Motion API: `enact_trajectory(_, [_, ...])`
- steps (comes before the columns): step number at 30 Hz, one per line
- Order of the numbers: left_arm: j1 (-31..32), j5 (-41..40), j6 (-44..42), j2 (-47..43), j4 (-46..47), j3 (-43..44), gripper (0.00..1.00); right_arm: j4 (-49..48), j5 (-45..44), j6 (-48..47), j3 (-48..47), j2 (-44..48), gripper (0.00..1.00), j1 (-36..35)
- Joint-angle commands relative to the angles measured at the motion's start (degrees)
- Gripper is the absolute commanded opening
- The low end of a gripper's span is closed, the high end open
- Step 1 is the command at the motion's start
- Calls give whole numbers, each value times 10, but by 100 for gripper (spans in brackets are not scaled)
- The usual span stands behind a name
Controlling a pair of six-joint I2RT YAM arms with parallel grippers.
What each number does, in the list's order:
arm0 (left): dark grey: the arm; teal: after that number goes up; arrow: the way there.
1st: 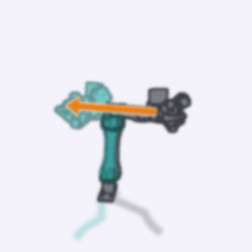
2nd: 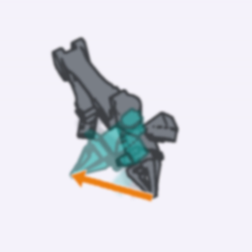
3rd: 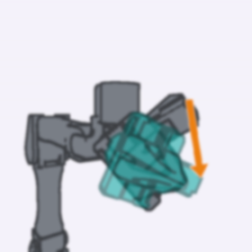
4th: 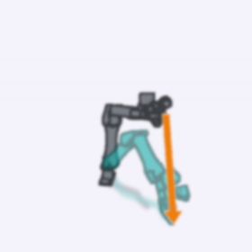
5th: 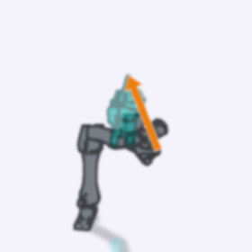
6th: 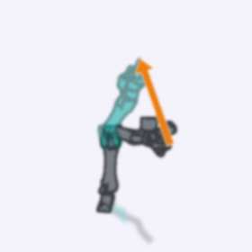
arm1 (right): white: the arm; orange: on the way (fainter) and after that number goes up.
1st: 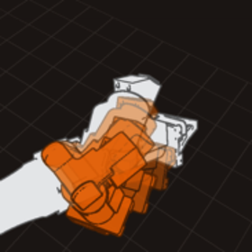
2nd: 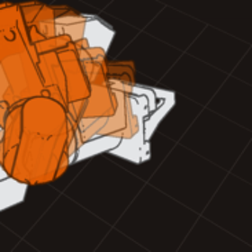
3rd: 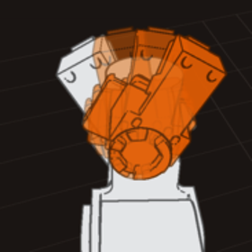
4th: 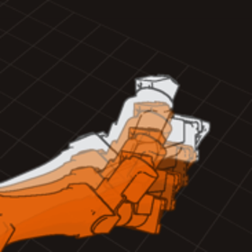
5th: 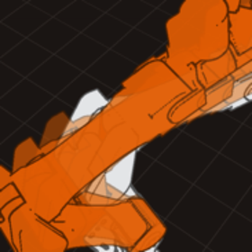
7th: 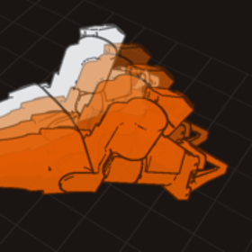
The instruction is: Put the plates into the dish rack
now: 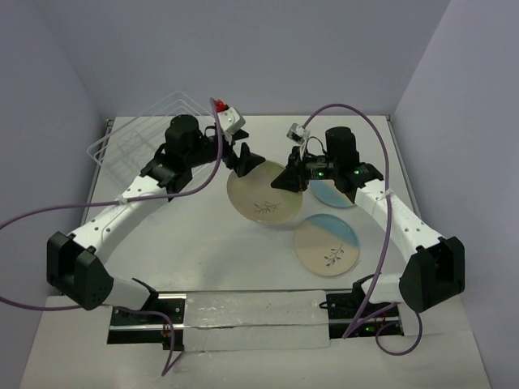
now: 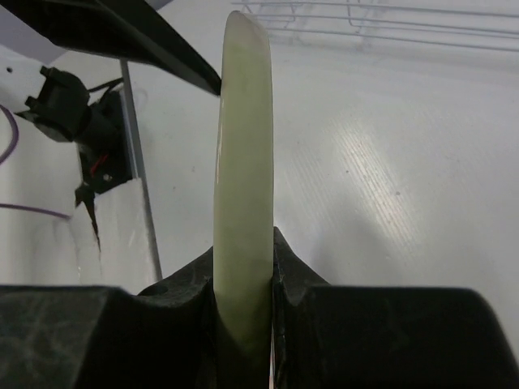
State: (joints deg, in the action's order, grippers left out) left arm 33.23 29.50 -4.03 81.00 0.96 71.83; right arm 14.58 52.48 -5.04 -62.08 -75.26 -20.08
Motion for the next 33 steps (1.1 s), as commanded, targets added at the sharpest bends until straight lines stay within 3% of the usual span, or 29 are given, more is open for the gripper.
enact_trajectory(1, [-5,98,-45,14,-17,9,99,-18,65,-54,-30,55,0,8])
enact_trajectory(7, [-6,196,-86,1,4,-27,99,-17,79,-58,-46,59,0,29])
enact_trajectory(13, [-6,225,-104,35,-31,-1,98,28,120,-110,-91,33,0,53])
enact_trajectory(18, [-7,242,-110,57,-44,27,18,70,110,-153,-117,19,0,54])
enact_trajectory(19, [-6,241,-110,57,-42,27,18,71,107,-154,-117,17,0,54])
enact_trajectory(20, [-6,249,-113,57,-40,29,1,77,107,-166,-119,15,0,54])
enact_trajectory(27, [-6,233,-93,47,28,20,0,136,51,-261,-162,-13,3,57])
enact_trajectory(33, [-8,134,-36,45,103,0,0,147,-37,-244,-188,-18,37,58])
